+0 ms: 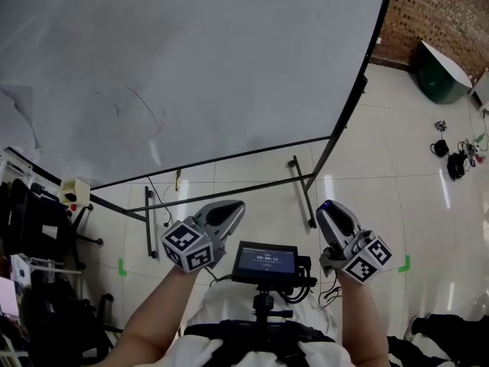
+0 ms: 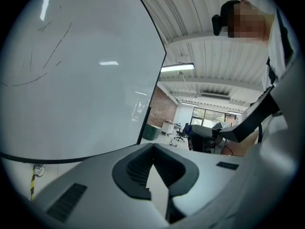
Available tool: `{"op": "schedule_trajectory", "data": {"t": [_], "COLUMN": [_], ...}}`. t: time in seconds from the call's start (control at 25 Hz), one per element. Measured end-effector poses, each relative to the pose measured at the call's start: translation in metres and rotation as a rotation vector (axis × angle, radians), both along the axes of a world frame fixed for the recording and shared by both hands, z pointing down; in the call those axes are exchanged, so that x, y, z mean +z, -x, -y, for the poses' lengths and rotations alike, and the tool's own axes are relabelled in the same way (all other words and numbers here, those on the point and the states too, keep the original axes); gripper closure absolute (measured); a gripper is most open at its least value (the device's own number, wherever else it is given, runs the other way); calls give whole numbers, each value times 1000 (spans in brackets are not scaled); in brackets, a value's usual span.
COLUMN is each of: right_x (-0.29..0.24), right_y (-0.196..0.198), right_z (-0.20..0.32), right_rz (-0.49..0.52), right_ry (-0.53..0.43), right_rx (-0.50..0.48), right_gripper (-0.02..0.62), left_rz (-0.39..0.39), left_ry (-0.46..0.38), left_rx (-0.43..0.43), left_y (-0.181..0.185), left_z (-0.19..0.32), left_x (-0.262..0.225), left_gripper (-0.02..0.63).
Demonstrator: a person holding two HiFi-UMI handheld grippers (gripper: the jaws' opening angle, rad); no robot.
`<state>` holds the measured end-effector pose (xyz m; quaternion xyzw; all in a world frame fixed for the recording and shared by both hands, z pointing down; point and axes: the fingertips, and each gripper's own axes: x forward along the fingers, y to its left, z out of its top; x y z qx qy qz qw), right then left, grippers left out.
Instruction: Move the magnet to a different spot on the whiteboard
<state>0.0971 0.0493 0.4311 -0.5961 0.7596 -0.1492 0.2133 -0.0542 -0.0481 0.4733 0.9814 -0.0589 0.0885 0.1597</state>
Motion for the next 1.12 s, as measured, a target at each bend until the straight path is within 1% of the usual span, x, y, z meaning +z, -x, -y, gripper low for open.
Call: {"op": "schedule_trajectory", "data": {"t": [0.24, 0.4, 0.52, 0.68, 0.84, 0.92, 1.12], "right_x": [-3, -4, -3, -7, -4, -7, -23], "right_y": [27, 41, 53, 71, 101, 115, 131], "right_z": [6, 11, 19, 47, 51, 59, 89], "right_rz": [-30, -46, -69, -133, -153, -162, -199], "right_ry": [17, 28, 36, 25, 87, 100, 106], "right_rx": [3, 9, 9, -11, -25, -35, -33], "right_gripper": [449, 449, 449, 449, 449, 449, 449], "left_rz": [-22, -15, -21, -41, -20, -12, -47], "left_ry": [12, 16, 3, -28, 27, 30, 29], "left_rx": [-3, -19, -25, -57, -84, -106, -170], "left_y": [23, 37, 50, 69, 104, 124, 159], "left_z": [9, 17, 26, 52, 50, 54, 72], "left_x": [4, 7, 8, 4, 11, 8, 4], "left_gripper": [577, 575, 575, 575, 575, 575, 575]}}
